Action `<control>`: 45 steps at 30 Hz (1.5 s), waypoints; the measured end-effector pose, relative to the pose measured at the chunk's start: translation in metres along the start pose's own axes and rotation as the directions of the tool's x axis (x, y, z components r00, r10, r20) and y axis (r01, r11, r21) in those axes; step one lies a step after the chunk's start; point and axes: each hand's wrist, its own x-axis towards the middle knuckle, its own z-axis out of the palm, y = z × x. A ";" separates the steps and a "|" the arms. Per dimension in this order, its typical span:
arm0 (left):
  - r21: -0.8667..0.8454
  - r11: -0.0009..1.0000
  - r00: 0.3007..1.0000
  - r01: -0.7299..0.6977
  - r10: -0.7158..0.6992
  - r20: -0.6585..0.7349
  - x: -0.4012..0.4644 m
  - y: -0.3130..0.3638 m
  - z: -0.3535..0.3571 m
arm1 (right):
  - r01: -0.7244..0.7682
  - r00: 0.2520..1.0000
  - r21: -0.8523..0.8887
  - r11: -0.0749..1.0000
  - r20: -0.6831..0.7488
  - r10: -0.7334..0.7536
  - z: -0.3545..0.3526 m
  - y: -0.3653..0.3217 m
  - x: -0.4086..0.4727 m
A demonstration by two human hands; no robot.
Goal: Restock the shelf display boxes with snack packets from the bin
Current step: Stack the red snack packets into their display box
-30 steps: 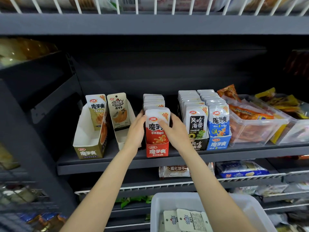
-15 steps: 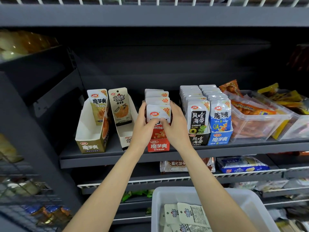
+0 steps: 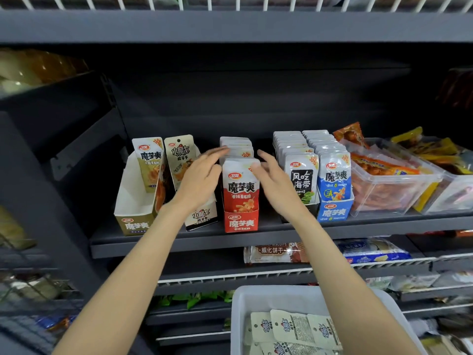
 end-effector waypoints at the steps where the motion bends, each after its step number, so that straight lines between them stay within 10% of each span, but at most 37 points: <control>1: 0.006 1.000 1.000 0.003 -0.003 0.028 0.002 -0.001 -0.004 | -0.006 1.000 -0.014 1.000 0.013 0.006 -0.004 -0.002 0.003; 7: -0.107 0.993 0.991 0.056 -0.043 0.127 0.002 -0.003 -0.009 | 0.053 0.977 -0.244 0.968 0.212 0.000 -0.019 -0.002 0.032; 14: -0.319 0.939 0.988 0.125 -0.089 0.126 0.000 -0.005 -0.006 | 0.400 0.844 -0.639 0.657 -0.024 -0.536 -0.007 0.004 0.033; 23: -0.457 0.883 0.993 0.107 -0.119 0.002 -0.016 0.015 0.032 | 0.064 0.974 -0.191 0.979 -0.201 -0.103 0.001 0.023 0.030; 45: -0.681 0.679 0.947 0.275 -0.313 0.072 -0.013 0.016 0.053 | -0.112 0.992 0.335 0.936 0.101 0.082 0.015 0.016 0.007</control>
